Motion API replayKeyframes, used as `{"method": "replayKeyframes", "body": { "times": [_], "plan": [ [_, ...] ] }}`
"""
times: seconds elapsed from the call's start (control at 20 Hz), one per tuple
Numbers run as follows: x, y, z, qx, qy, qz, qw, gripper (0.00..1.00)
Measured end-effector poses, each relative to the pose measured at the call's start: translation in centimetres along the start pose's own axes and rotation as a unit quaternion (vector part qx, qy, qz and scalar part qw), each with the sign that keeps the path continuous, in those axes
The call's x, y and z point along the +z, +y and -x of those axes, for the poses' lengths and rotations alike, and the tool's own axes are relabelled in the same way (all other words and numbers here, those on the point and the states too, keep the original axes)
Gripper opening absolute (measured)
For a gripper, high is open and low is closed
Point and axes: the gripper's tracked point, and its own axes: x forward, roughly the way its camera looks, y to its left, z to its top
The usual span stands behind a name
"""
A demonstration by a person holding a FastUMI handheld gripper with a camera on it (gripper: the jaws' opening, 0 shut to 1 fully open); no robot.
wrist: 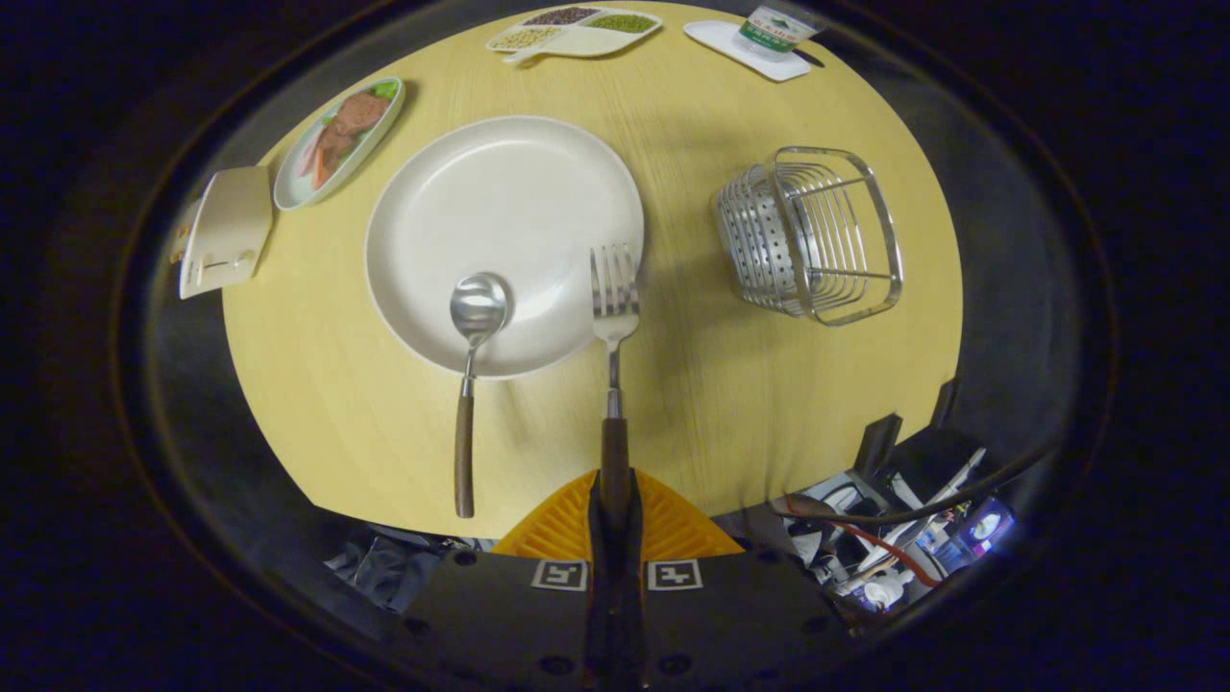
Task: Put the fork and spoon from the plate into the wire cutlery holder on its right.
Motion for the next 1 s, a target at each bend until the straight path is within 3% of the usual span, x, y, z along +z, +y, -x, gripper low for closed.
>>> {"method": "replayKeyframes", "body": {
  "times": [0.3, 0.5, 1.0],
  "plan": [
    [-1.6, -1.5, 5.7, 0.013, 0.013, -0.022, 1.000, 0.09],
    [-0.8, -4.1, 8.7, 0.030, 0.018, -0.073, 0.997, 0.09],
    [2.9, -10.0, 5.0, 0.037, 0.086, -0.139, 0.986, 0.09]
  ]
}}
